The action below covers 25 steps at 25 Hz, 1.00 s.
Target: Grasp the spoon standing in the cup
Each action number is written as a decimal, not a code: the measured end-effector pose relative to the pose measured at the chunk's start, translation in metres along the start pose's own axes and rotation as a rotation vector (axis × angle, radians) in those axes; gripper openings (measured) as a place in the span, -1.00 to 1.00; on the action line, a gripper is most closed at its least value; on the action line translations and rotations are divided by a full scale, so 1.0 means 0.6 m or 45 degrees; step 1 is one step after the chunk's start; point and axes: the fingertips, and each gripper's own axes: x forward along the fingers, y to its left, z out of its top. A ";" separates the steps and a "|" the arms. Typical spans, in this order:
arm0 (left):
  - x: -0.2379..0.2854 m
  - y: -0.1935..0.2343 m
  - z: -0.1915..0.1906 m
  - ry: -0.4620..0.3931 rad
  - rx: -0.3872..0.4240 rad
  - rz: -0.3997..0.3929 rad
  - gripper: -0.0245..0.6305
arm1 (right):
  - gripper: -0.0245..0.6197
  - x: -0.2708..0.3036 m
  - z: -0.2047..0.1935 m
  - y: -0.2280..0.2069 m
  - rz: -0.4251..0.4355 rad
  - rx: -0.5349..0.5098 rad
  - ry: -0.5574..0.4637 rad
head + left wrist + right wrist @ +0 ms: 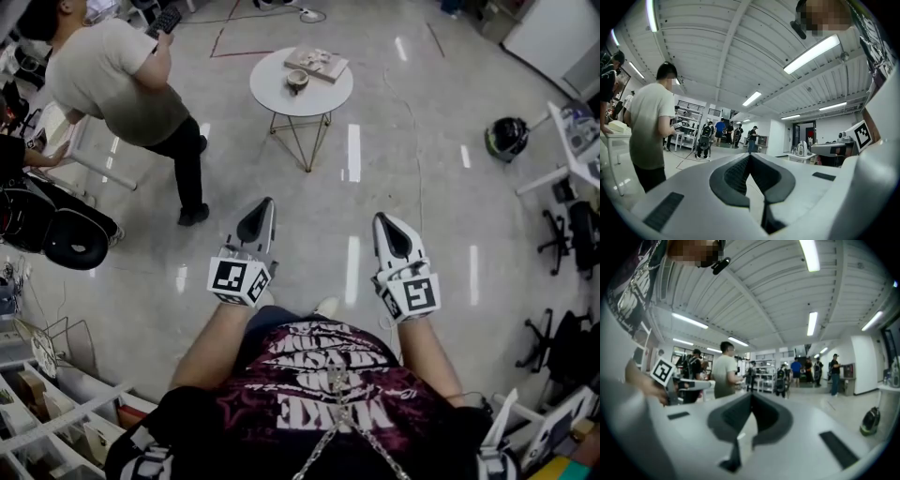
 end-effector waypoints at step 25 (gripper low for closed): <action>0.031 0.051 -0.041 0.076 0.012 0.071 -0.85 | -0.83 0.074 -0.037 -0.036 0.023 0.079 0.032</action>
